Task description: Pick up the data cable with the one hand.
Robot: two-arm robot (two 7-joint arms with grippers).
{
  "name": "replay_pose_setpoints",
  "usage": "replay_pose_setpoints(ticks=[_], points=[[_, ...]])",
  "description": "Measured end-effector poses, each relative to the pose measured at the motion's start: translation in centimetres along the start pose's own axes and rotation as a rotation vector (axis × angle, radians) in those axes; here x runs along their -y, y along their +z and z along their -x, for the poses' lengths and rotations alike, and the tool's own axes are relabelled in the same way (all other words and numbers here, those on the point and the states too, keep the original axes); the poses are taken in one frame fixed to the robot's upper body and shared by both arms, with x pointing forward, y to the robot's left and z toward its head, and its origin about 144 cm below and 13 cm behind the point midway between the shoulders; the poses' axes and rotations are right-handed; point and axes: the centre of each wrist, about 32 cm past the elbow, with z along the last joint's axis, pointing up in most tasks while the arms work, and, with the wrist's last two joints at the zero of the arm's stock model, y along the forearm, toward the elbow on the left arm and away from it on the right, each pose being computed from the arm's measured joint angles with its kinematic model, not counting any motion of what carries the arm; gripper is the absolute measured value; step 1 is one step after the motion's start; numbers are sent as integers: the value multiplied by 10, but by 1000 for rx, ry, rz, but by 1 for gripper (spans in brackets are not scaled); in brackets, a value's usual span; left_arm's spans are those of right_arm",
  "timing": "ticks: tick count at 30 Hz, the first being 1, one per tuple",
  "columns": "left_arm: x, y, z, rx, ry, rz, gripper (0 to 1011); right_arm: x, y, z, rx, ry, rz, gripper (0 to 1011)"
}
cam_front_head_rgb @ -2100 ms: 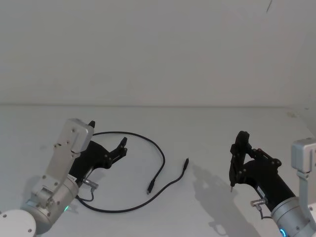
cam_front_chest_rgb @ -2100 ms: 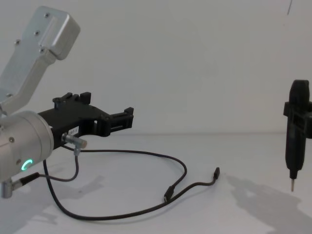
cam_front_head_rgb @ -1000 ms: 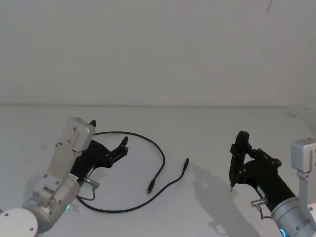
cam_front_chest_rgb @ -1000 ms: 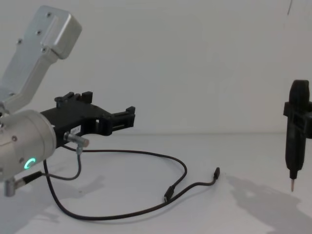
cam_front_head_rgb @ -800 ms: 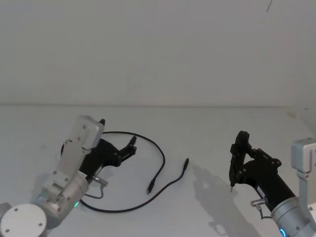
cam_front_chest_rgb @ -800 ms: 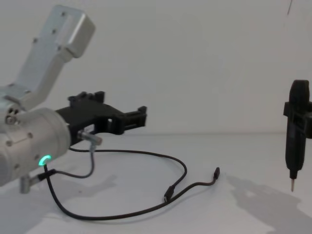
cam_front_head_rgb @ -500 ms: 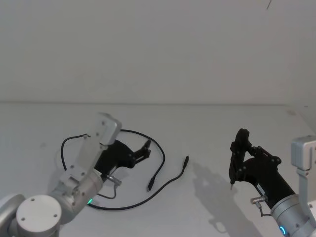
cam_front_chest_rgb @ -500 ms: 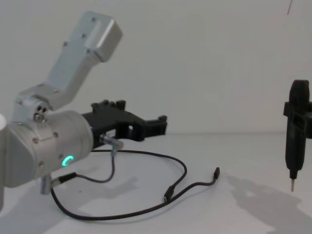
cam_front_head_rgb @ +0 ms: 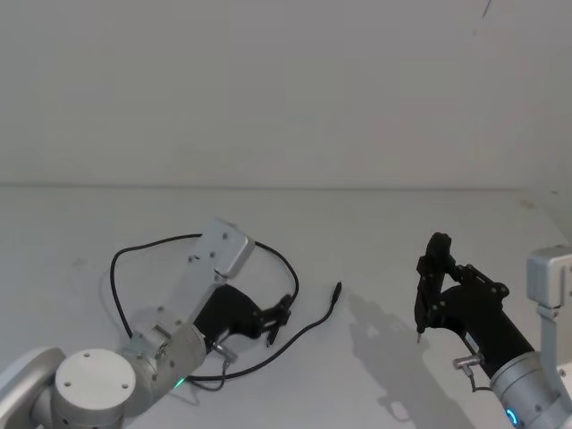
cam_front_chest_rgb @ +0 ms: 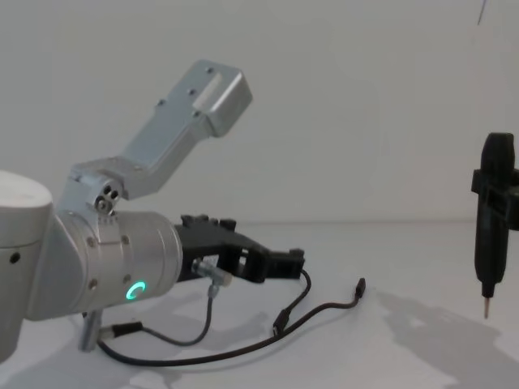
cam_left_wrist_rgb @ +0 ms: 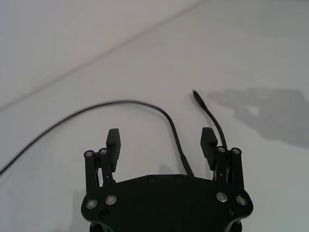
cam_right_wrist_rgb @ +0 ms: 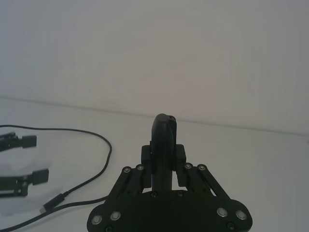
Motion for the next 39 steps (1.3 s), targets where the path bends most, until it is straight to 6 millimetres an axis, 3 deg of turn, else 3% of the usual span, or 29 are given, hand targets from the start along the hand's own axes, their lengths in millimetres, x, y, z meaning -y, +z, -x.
replay_pose_setpoints(ticks=[21,36,39], points=[[-4,7,-2,-9,-143,-128,1001,0,0,0,0,0,0,279],[8,3,2,-29,-217,-167,1001,0,0,0,0,0,0,279],[10,2,3,-30,-222,-170,956,0,0,0,0,0,0,279]])
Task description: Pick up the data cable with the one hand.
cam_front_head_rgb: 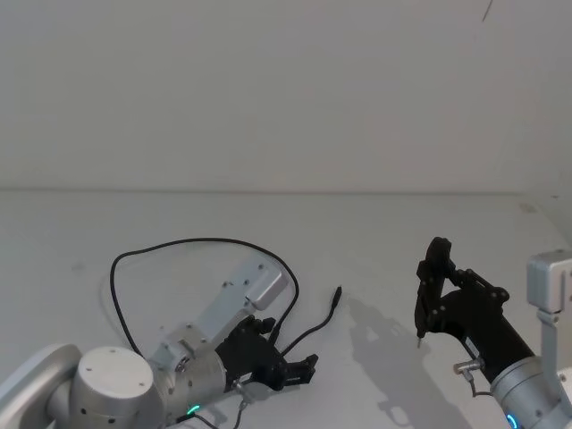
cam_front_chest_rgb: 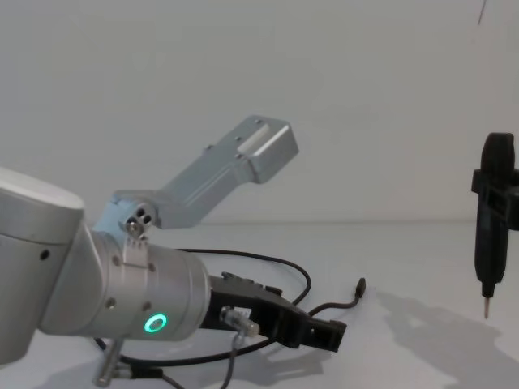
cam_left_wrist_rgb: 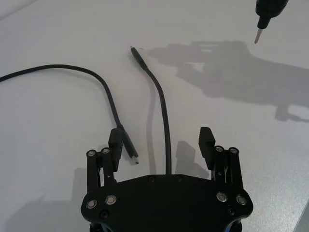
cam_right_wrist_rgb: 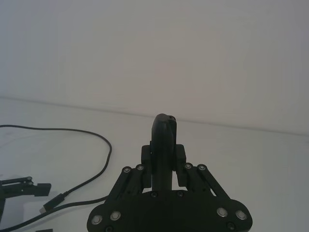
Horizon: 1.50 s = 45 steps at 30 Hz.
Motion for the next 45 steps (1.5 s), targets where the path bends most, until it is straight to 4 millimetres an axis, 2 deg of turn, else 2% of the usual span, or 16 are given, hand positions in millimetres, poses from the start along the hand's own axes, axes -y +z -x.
replay_pose_setpoints(ticks=[3,5,10,14,20,23,24,25,27,31,39,45], points=[[4,0,0,-1,-3,0,917,0,0,0,0,0,0,279],[7,1,0,-2,-4,2,840,0,0,0,0,0,0,279],[12,3,0,-3,-4,13,738,0,0,0,0,0,0,279],[15,5,1,-5,-3,19,575,0,0,0,0,0,0,279],[19,6,2,-12,-3,22,411,0,0,0,0,0,0,279],[20,6,2,-16,-4,21,278,0,0,0,0,0,0,279],[20,6,3,-19,-5,19,278,0,0,0,0,0,0,279],[21,6,3,-22,-6,17,230,0,0,0,0,0,0,279],[22,5,4,-28,-8,12,195,0,0,0,0,0,0,279],[24,2,7,-40,-13,4,52,0,0,0,0,0,0,279],[24,1,9,-54,-13,0,41,0,0,0,0,0,0,279],[17,8,7,-47,-16,25,40,0,0,0,0,0,0,279]])
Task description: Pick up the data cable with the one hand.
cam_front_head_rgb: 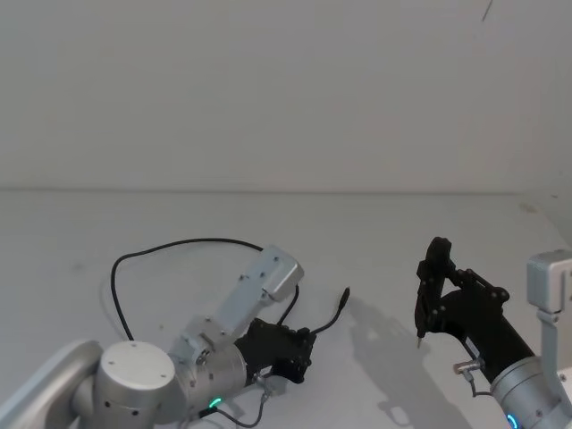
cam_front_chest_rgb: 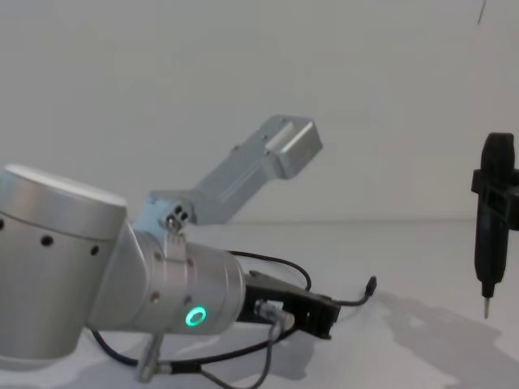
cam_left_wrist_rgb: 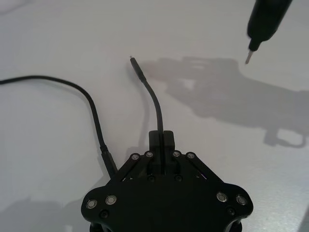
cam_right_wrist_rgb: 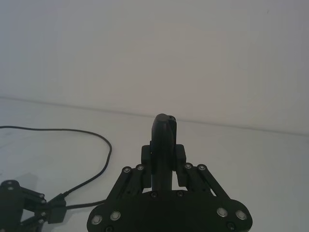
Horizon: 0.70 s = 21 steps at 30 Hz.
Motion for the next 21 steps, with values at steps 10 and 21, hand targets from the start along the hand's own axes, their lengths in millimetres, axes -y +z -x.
replay_pose_setpoints(ticks=[10,21], points=[[-22,7,-5,5,-52,17,41,0,0,0,0,0,0,279],[-51,8,-5,-6,-114,-1,40,0,0,0,-1,0,-1,279]])
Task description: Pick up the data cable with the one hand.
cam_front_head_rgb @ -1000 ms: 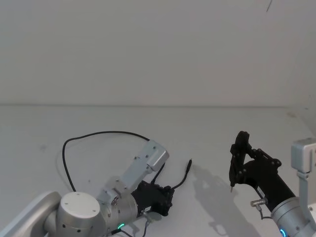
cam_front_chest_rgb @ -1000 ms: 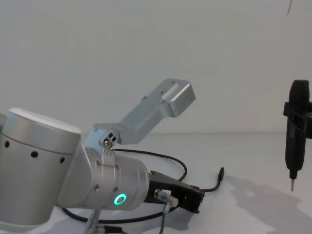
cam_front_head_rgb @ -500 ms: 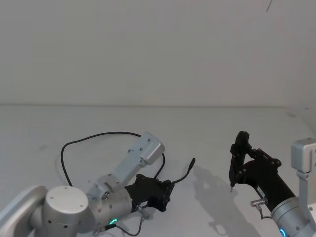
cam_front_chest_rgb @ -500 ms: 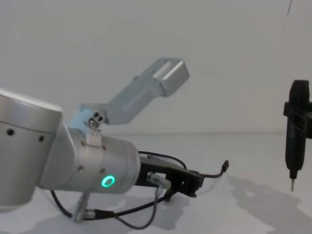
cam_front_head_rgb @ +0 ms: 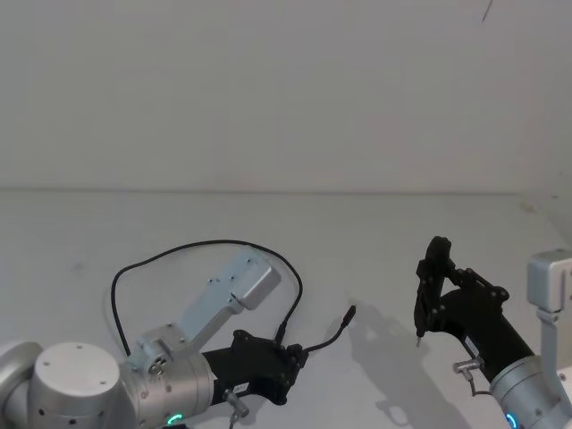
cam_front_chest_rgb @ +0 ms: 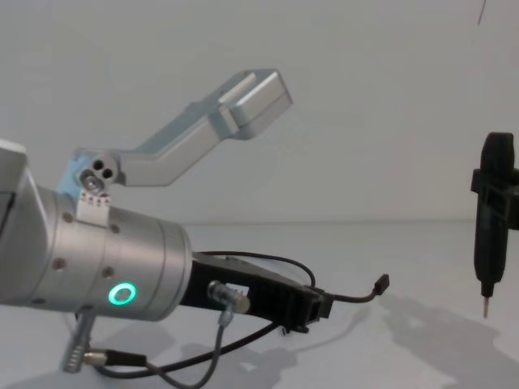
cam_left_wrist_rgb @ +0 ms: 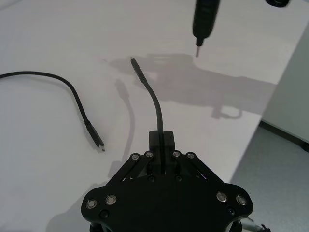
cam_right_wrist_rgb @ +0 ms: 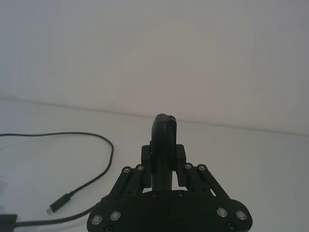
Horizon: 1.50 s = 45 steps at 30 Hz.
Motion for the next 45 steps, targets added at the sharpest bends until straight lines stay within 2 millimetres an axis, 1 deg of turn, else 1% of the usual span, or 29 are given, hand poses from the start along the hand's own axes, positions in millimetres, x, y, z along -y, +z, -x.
replay_pose_setpoints(ticks=[10,24,33,45], points=[[-13,0,3,-4,-28,-10,40,-6,8,8,-59,3,-28,279],[-19,0,4,-5,-42,-14,40,-22,23,33,-227,-10,-51,279],[-20,1,4,-5,-46,-15,40,-30,20,44,-270,-13,-39,279],[-21,1,5,-5,-47,-16,40,-37,11,49,-291,-17,-27,279]])
